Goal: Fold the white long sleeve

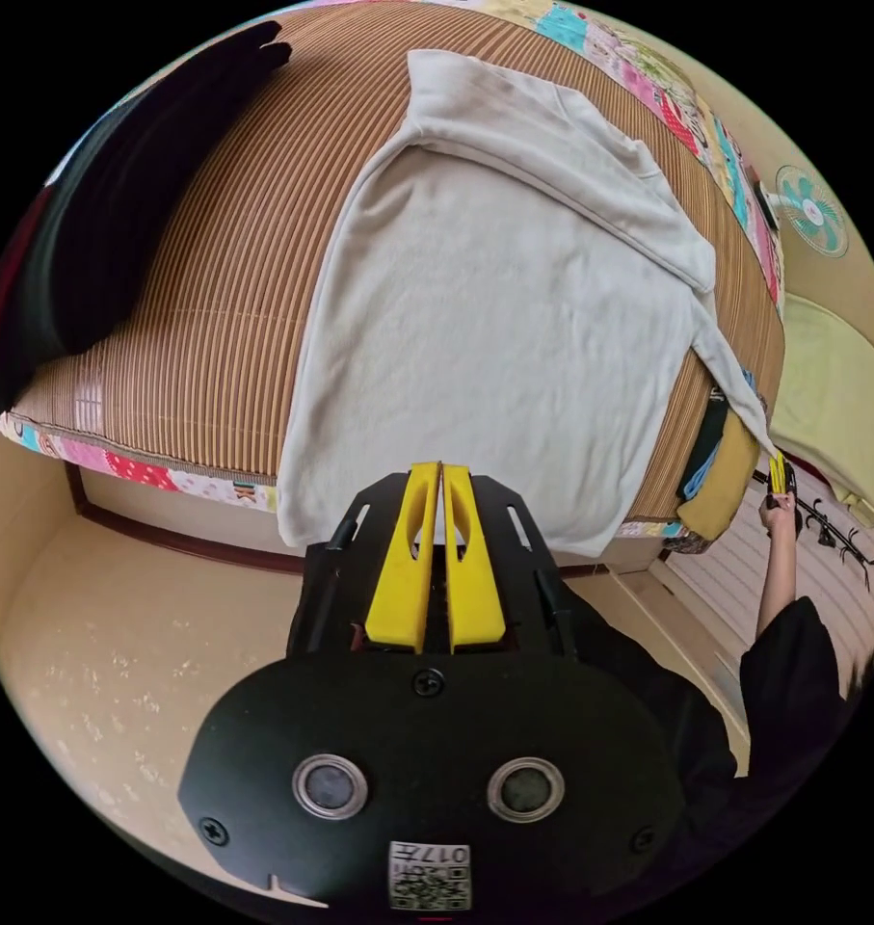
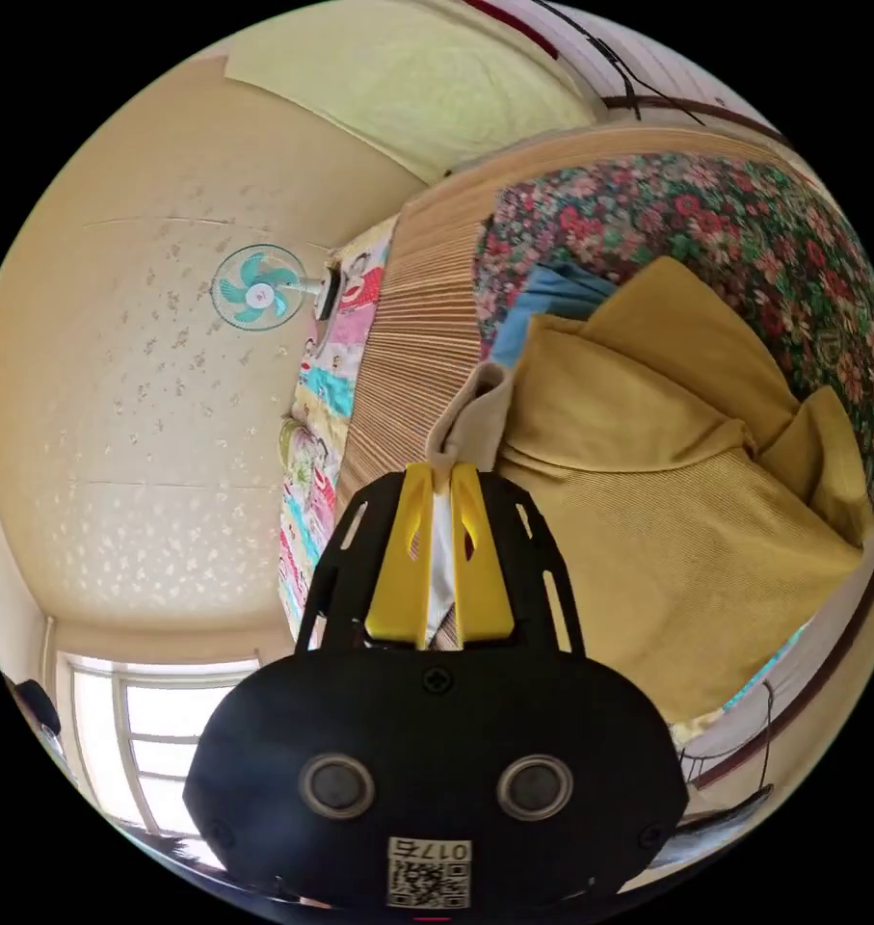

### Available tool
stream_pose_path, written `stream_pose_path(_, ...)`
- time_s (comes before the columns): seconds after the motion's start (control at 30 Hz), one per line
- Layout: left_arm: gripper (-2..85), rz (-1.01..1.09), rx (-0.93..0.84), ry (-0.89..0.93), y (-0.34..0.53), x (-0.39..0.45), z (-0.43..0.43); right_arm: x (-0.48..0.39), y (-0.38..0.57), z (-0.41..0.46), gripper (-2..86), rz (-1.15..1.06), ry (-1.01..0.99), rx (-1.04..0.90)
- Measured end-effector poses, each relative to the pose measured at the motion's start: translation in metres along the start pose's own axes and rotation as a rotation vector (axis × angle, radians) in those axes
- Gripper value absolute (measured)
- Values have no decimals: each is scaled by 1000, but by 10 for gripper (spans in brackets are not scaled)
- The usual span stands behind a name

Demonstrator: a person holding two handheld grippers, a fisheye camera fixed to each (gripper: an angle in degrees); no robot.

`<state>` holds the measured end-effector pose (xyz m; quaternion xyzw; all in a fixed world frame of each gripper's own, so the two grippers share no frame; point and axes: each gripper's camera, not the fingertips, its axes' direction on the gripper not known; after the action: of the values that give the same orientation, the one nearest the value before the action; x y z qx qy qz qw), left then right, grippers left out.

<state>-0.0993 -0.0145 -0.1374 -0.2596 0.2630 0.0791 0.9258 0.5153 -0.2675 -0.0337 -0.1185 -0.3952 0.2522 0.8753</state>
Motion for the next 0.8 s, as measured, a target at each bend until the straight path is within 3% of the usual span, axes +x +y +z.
stream_pose_path(0.1,16,-30,26,38,12,-16,-7,-126,47,26,43,-306,-123,-58)
stream_pose_path(0.23,74,-84,69,109,26,-43,-16,-245,159,94,44,-450,-400,-248)
stream_pose_path(0.33,103,-96,98,155,37,-69,-25,-297,276,186,55,-573,-495,-534)
stream_pose_path(0.4,111,-86,106,153,45,-95,-34,-287,362,248,71,-606,-388,-850)
stream_pose_path(0.43,113,-82,111,151,47,-103,-38,-278,376,250,74,-610,-380,-882)
stream_pose_path(0.53,126,-38,147,140,59,-146,-59,-214,410,212,86,-677,-260,-873)
stream_pose_path(0.7,142,144,65,137,64,-213,-60,-54,400,93,112,-618,238,-832)
stream_pose_path(0.8,156,217,-28,251,53,-236,-49,13,398,47,131,-597,534,-875)
